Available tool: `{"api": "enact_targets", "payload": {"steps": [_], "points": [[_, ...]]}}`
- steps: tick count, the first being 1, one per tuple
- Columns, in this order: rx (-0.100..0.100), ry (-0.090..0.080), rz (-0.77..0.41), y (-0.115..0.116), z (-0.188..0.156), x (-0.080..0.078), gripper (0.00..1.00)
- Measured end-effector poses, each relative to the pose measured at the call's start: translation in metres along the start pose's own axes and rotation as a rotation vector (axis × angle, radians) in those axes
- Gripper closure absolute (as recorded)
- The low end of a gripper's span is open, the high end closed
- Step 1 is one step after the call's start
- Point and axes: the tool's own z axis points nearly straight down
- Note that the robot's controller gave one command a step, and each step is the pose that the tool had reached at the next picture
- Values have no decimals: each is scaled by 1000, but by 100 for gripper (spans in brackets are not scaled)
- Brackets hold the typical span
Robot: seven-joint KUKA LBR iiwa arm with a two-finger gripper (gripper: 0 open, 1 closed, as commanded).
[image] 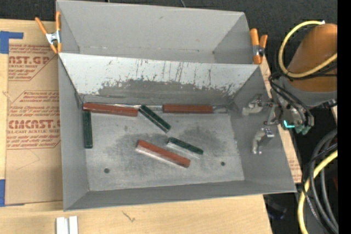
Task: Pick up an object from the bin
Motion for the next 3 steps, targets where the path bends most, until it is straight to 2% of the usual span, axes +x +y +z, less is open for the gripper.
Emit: {"api": "enact_targets", "payload": {"steps": [1,2,3], "points": [[0,-3,0,0,-2,-1,0],[0,-9,63,2,-7,15,0],[3,-14,52,35,42,2,0]]}}
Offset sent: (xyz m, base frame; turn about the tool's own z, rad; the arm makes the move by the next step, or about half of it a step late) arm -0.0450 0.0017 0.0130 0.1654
